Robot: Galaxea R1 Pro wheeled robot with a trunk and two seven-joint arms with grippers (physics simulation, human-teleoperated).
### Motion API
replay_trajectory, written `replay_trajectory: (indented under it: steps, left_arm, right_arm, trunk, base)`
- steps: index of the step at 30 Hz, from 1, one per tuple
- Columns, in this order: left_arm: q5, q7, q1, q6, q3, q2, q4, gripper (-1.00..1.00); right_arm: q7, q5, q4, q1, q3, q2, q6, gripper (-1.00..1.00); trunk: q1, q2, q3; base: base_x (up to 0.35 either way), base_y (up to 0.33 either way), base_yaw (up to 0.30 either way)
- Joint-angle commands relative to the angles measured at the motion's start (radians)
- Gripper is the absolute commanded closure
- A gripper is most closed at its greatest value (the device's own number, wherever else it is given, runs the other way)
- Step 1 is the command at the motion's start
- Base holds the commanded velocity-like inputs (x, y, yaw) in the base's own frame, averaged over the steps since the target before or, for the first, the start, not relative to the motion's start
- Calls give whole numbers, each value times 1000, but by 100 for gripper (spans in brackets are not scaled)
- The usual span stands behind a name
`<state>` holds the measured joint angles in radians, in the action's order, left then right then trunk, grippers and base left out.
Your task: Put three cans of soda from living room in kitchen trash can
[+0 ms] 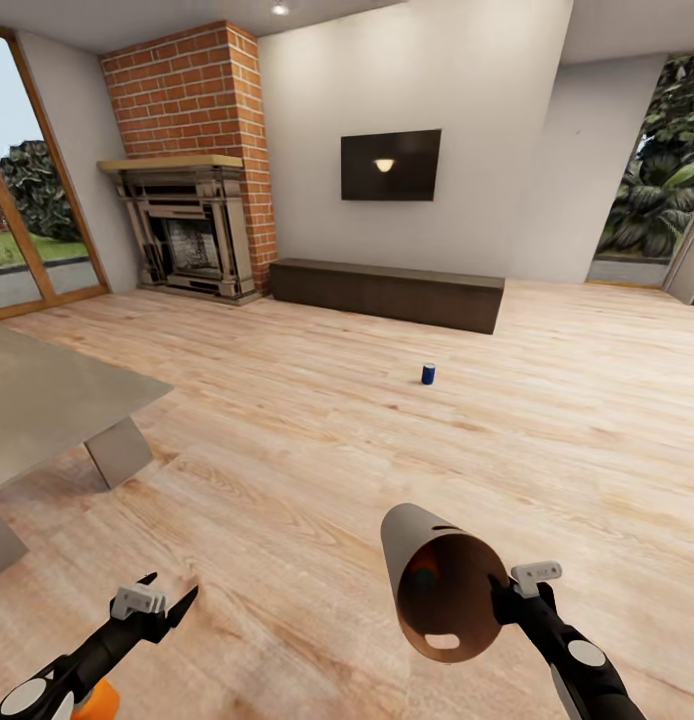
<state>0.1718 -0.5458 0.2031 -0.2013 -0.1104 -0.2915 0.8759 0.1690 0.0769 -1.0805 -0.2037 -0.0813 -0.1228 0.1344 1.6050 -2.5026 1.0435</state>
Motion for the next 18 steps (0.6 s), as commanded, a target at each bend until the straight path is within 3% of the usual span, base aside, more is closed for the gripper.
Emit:
replay_trajectory:
  steps: [1, 8, 18]
  left_arm:
    - [0, -1, 0, 0, 0, 0, 0, -100]
    - [0, -3, -1, 1, 0, 0, 0, -100]
    - [0, -3, -1, 3, -1, 0, -6, -100]
  right_arm:
    - [0, -3, -1, 0, 0, 0, 0, 100]
    - [0, -2, 3, 0, 1, 0, 0, 100]
    - [-1, -3, 5, 0, 2, 0, 0, 100]
  trunk:
    - [0, 0, -4]
    - [-4, 2, -31]
    - [-4, 2, -31]
  base:
    - [0, 0, 0]
    - [0, 0, 0]
    - [0, 0, 0]
